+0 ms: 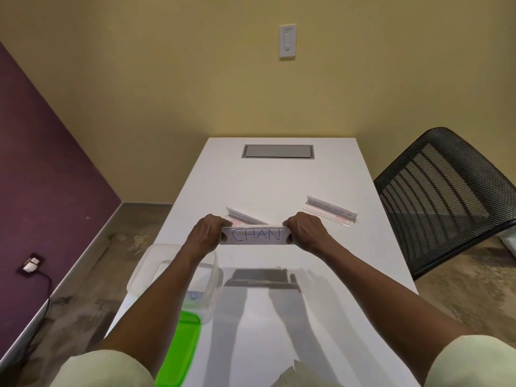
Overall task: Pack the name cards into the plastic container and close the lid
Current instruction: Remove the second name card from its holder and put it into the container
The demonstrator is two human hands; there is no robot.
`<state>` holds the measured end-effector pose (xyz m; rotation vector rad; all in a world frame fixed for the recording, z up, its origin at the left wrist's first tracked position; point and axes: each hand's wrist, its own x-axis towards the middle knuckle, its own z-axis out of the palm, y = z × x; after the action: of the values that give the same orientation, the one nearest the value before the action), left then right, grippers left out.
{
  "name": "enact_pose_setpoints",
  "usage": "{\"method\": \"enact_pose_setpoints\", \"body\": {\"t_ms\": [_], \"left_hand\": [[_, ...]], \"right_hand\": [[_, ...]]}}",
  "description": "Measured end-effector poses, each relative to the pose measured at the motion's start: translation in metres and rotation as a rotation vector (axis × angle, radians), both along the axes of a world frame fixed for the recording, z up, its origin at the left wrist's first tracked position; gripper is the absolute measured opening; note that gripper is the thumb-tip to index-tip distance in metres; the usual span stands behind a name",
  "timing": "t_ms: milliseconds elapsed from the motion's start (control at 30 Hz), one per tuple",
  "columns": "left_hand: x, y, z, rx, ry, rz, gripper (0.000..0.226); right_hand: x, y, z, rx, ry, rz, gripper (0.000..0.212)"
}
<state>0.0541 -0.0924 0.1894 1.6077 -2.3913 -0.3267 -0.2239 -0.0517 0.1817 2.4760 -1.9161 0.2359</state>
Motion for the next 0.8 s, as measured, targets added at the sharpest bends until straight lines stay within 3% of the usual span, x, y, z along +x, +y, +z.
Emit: {"method": "enact_pose_setpoints", "body": {"t_ms": [333, 800], "left_hand": [[0.067, 0.002, 0.000, 0.172, 0.156, 0.199, 0.039], [0.163, -0.013, -0.027, 0.228, 0.033, 0.250, 0.043]], "right_hand": [[0.073, -0.009, 0.001, 0.061, 0.030, 0.053, 0.023], [0.163, -0.010, -0.007, 0.110, 0.056, 0.178, 0.022]]}}
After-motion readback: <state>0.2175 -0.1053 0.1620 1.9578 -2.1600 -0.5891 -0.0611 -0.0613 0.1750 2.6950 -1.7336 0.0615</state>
